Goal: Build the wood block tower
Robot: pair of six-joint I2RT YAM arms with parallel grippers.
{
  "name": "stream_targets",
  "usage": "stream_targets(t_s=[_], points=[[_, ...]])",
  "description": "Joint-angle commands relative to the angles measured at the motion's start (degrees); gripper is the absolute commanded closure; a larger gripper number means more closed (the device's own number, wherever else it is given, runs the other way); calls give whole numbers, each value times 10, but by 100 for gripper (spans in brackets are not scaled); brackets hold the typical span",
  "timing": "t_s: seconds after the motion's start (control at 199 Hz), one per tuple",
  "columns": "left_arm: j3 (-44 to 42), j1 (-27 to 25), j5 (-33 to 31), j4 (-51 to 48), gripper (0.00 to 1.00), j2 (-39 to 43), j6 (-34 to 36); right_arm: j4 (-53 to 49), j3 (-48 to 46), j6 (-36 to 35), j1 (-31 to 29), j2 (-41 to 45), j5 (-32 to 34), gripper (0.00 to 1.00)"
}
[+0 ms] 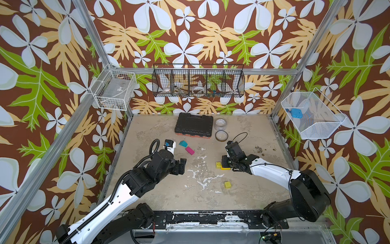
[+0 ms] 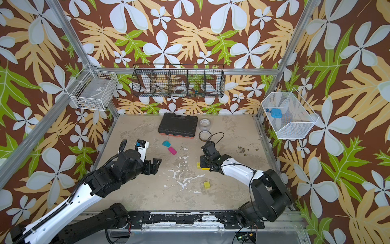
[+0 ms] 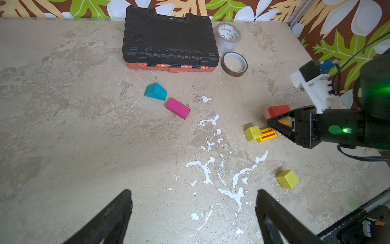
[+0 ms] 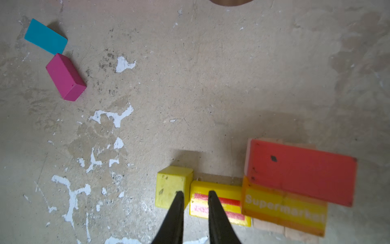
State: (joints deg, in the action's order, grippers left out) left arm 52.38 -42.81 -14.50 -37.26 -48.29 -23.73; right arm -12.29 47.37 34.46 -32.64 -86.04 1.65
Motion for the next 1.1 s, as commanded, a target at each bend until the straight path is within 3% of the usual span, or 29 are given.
stream_targets(t_s=[0.0, 0.526, 1.098], points=[[1, 1, 4, 9, 8, 2, 3, -17, 20, 4, -1, -27, 8, 83], [0, 1, 5, 10, 8, 4, 4, -40, 45, -5, -2, -98, 15, 86], [0, 1, 6, 10, 8, 11, 4, -60, -9, 33, -61, -46, 30, 85]])
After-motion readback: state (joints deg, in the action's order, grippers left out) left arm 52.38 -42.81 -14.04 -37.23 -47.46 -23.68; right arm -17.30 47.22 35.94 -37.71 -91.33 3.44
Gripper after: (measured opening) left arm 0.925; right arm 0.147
